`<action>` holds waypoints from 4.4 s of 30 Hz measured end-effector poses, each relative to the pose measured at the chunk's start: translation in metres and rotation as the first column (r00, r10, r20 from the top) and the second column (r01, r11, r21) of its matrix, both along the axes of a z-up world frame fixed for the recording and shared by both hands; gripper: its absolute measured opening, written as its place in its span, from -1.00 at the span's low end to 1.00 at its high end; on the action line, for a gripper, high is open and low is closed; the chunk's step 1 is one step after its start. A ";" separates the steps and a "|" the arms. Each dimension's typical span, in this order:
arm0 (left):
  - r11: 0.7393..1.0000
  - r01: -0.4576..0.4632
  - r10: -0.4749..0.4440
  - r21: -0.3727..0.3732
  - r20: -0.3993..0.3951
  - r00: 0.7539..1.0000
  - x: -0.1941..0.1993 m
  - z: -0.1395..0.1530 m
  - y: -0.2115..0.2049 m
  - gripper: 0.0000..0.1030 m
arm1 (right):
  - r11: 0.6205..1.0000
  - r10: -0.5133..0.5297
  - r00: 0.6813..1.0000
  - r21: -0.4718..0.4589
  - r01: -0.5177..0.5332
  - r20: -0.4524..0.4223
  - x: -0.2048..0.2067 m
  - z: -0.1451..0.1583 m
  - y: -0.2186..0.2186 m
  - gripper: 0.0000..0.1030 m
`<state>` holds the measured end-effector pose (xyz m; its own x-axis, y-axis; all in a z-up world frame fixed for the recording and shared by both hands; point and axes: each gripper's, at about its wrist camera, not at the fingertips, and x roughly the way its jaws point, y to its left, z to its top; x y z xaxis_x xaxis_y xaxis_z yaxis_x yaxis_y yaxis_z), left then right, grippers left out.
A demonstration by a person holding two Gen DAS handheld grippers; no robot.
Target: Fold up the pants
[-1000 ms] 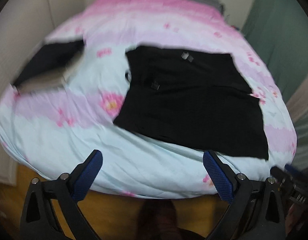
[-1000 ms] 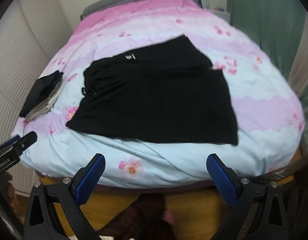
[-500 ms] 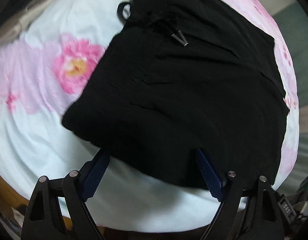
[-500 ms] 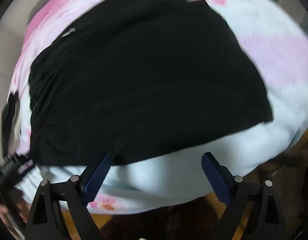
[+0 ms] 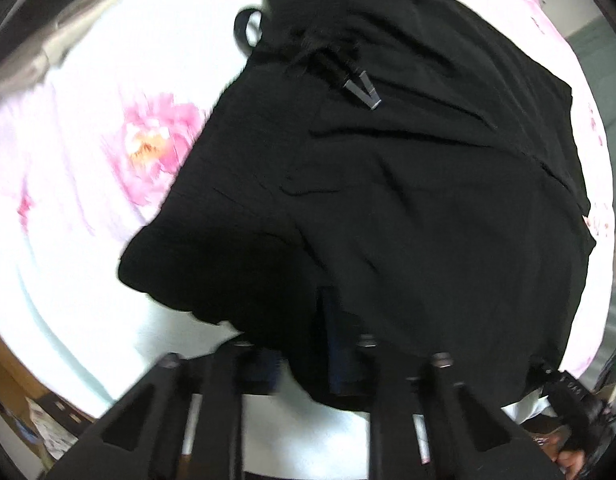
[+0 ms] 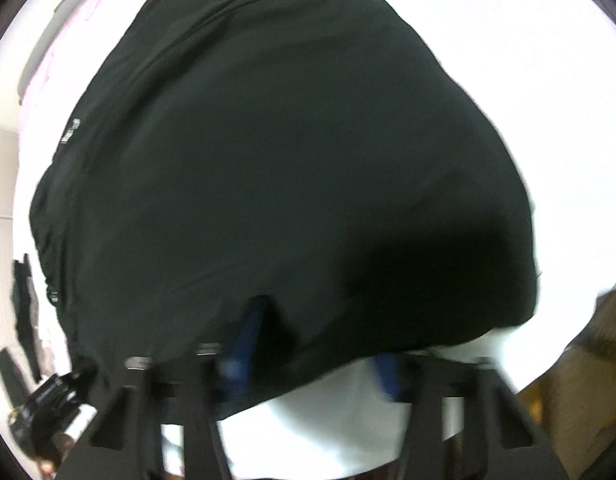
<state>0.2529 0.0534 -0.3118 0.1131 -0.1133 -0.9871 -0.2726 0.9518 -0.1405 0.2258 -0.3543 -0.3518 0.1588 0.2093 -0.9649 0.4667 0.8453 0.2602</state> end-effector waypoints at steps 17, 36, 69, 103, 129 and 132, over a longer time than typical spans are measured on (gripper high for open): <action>1.000 0.017 -0.018 0.011 0.103 0.994 -0.037 0.092 -0.014 -0.94 | 0.952 0.257 0.942 0.111 -0.285 0.217 -0.024 0.166 0.022 -0.92; 0.991 -0.094 0.123 -0.099 0.347 0.930 0.043 0.170 0.004 -0.94 | 0.958 0.253 0.852 0.002 -0.285 0.459 0.055 0.261 0.016 -0.92; 0.969 0.066 -0.117 0.238 0.207 0.971 0.304 0.083 0.055 -0.01 | 0.899 0.426 0.897 -0.169 -0.404 0.121 0.441 0.108 0.097 0.17; 0.981 0.192 -0.190 0.021 0.282 0.940 0.234 0.061 0.081 0.26 | 0.810 0.574 0.811 -0.229 -0.540 0.116 0.252 0.109 0.111 0.26; 0.922 0.104 -0.021 -0.373 0.220 0.975 0.259 0.008 0.133 -0.32 | 0.792 0.608 0.785 -0.146 -0.593 0.113 0.258 0.113 0.198 0.26; 0.902 0.075 0.019 -0.426 0.213 0.977 0.266 -0.001 0.134 -0.32 | 0.783 0.620 0.778 -0.147 -0.605 0.102 0.257 0.112 0.202 0.26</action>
<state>0.5185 0.1876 -0.3127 0.2994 -0.5265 -0.7957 -0.1665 0.7923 -0.5869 0.4827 -0.1524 -0.2394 0.1621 0.2117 -0.9638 -0.1924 0.9647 0.1796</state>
